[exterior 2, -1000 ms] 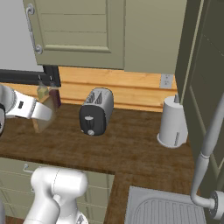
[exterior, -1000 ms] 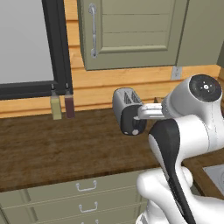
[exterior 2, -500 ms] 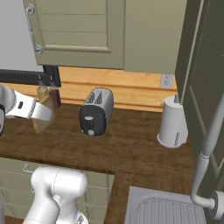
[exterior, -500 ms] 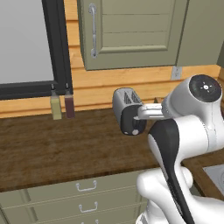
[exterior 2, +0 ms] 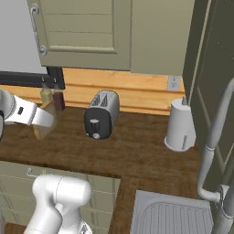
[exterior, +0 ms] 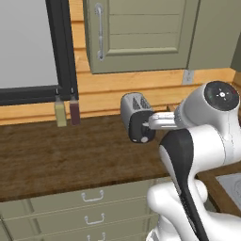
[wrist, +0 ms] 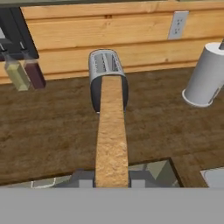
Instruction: Start the toaster. Once the lever pops up, take the bread to the plate on the dining counter.
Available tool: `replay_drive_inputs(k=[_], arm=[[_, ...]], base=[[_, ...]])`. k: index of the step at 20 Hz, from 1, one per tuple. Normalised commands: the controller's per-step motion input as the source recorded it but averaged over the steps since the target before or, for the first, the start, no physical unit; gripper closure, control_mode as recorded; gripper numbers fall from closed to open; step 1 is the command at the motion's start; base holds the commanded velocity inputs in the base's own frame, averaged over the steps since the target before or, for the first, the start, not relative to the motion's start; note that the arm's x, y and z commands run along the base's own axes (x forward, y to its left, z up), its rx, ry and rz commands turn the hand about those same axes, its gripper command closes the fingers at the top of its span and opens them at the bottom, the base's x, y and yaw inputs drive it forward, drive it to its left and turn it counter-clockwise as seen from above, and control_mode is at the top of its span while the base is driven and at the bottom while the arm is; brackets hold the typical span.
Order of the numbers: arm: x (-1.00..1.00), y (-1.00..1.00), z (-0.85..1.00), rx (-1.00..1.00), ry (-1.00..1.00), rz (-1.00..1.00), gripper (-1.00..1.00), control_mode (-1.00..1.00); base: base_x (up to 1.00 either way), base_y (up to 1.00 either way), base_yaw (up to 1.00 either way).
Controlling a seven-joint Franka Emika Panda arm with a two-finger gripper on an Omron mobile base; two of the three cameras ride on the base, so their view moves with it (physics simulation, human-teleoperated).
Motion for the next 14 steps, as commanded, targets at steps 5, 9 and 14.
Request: replay_drive_inputs(k=[5,9,14], arm=[[0.00,0.00,0.00,0.00,0.00,0.00,1.00,1.00],[0.00,0.00,0.00,0.00,0.00,0.00,1.00,1.00],[0.00,0.00,0.00,0.00,0.00,0.00,1.00,1.00]], base=[[-0.20,0.21,0.43],[-0.13,0.36,0.89],[-0.13,0.16,1.00]])
